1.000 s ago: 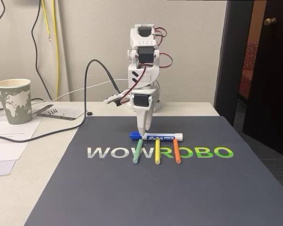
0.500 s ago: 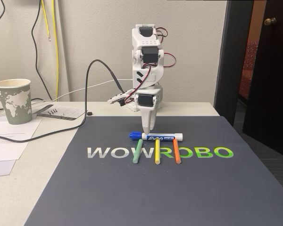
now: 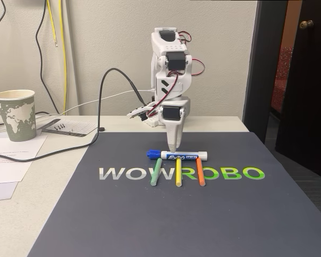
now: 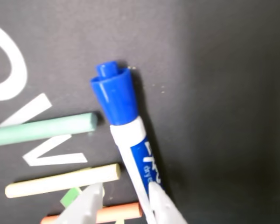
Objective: Pick up the blue marker.
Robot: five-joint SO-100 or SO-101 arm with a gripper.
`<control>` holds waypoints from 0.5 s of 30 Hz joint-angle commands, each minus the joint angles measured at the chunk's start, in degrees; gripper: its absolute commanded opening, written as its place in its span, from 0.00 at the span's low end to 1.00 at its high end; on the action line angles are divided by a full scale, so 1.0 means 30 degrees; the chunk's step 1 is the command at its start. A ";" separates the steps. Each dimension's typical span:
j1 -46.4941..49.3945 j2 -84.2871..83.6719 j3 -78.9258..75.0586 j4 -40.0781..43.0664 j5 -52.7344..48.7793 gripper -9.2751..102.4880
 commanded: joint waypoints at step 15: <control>-0.0439 -0.0264 -0.1406 0.1523 0.0820 0.29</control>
